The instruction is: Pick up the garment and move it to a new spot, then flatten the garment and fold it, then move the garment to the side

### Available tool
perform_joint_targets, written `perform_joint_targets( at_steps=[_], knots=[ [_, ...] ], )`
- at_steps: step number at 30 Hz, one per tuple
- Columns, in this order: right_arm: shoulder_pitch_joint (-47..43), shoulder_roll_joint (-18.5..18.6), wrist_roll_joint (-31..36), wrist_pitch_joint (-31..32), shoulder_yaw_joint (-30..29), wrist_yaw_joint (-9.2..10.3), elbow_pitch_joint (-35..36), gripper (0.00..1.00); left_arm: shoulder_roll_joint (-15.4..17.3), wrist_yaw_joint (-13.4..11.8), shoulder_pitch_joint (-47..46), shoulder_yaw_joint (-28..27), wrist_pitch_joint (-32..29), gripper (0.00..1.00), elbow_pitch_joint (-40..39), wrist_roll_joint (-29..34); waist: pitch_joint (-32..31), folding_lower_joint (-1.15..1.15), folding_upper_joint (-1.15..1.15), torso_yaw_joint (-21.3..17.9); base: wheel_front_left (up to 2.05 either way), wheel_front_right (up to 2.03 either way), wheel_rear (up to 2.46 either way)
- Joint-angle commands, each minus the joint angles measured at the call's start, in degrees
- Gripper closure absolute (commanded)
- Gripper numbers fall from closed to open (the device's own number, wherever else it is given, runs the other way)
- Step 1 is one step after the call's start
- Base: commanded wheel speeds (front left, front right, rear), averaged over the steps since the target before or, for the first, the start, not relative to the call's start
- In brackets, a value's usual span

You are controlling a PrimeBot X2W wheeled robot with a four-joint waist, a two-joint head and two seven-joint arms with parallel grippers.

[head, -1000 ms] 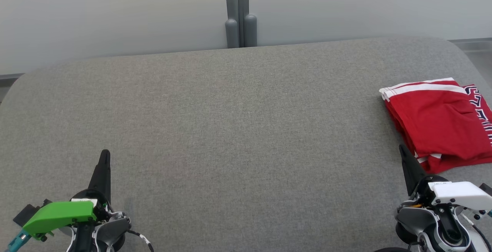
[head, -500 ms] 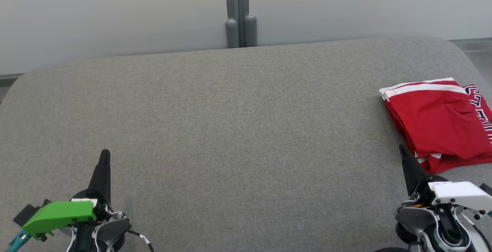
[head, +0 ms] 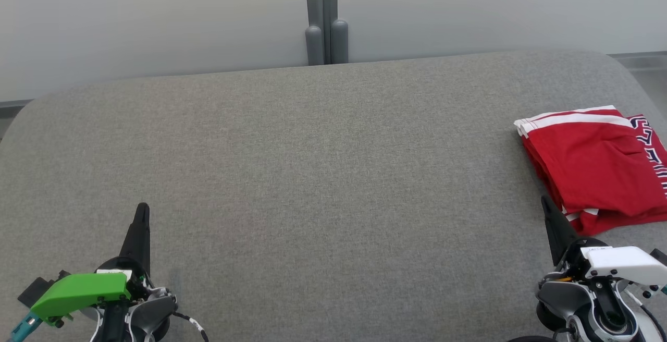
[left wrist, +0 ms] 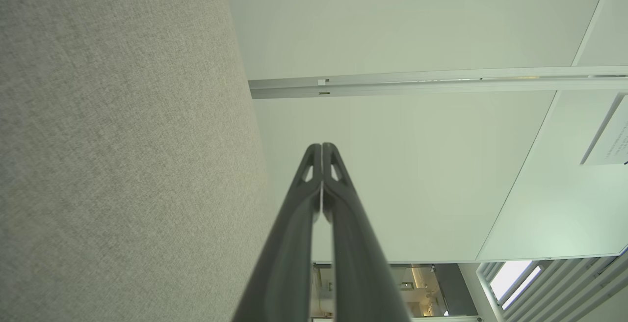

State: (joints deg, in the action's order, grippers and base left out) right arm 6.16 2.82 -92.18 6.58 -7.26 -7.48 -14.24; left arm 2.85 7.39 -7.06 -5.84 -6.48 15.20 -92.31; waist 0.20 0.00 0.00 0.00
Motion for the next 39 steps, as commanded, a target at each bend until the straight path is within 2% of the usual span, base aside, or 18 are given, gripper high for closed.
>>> perform_joint_targets(
  at_steps=[1, 39],
  knots=[
    [0.4, 0.2, -0.2, 0.3, -0.2, -0.01, 0.2, 1.00, 0.0, 0.2, -0.7, -0.2, -0.2, 1.00, -0.1, -0.1, 0.0, 0.00, 0.00, 0.0, 0.00, 0.00, 0.00],
    [0.4, 0.2, -0.2, 0.3, -0.2, -0.01, 0.2, 1.00, 0.0, 0.2, -0.7, -0.2, -0.1, 1.00, -0.1, -0.1, 0.0, 0.00, 0.00, 0.0, 0.00, 0.00, 0.00]
  ],
)
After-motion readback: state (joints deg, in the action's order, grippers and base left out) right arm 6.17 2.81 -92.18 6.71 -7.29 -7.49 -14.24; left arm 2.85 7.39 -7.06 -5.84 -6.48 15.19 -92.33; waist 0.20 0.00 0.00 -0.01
